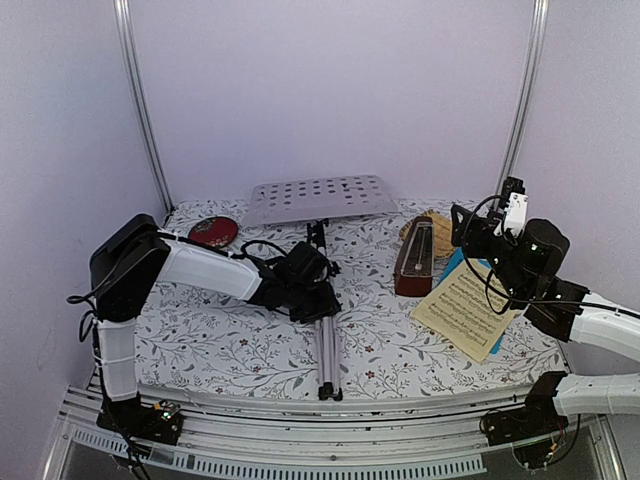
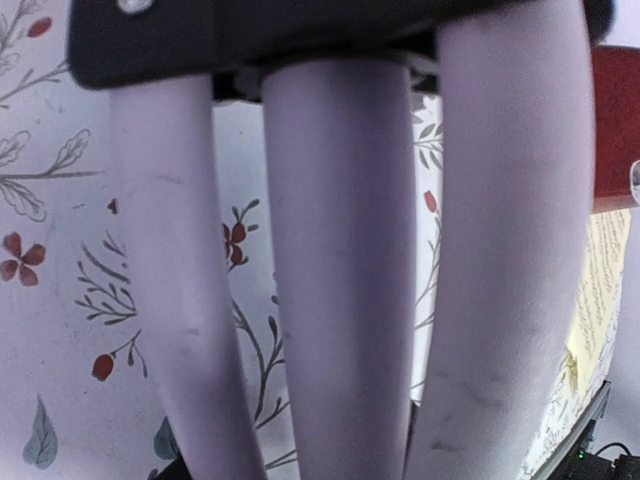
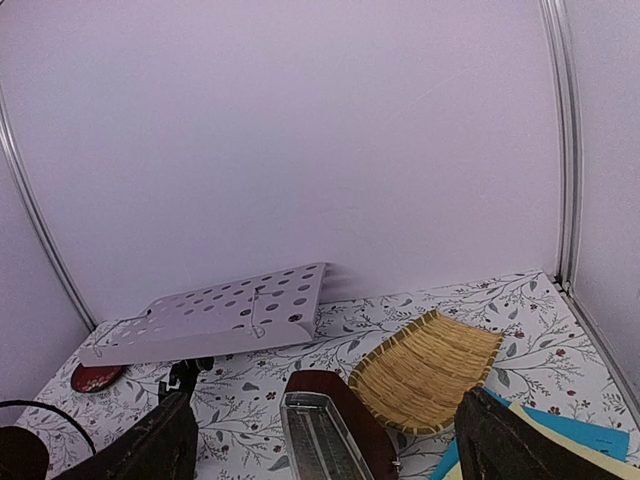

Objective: Pack up the instrument practice props

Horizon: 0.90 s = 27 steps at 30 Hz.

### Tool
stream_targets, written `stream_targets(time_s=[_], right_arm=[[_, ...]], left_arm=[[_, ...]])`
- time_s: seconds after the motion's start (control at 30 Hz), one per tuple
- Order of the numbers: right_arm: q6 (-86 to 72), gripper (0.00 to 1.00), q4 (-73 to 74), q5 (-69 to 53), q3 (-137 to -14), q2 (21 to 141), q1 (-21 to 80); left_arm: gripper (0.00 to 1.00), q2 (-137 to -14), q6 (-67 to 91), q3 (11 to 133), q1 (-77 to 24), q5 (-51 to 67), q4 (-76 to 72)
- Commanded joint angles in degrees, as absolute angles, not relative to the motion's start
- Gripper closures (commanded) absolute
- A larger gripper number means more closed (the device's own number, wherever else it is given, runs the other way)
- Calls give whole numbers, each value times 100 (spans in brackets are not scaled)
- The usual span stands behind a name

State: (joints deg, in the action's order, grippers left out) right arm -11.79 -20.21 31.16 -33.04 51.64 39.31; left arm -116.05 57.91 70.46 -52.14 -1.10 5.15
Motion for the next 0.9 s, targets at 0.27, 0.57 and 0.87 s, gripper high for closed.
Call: stream_targets(time_s=[0.27,0.57,0.87], right_arm=[[-1272,9,-2238,3262,-3172,5057,3911],[-1179,8,-2182,3092,-3212,4967,3912],[-672,4,-908,1681,-4718,5813,3790]], left_arm=[[47,-11531,4755,7357,-5337,-1552,229],[27,-11333,4523,7324,-5353,-1555,53],[18,-10307,2672,7468,-5141,-449,-482]])
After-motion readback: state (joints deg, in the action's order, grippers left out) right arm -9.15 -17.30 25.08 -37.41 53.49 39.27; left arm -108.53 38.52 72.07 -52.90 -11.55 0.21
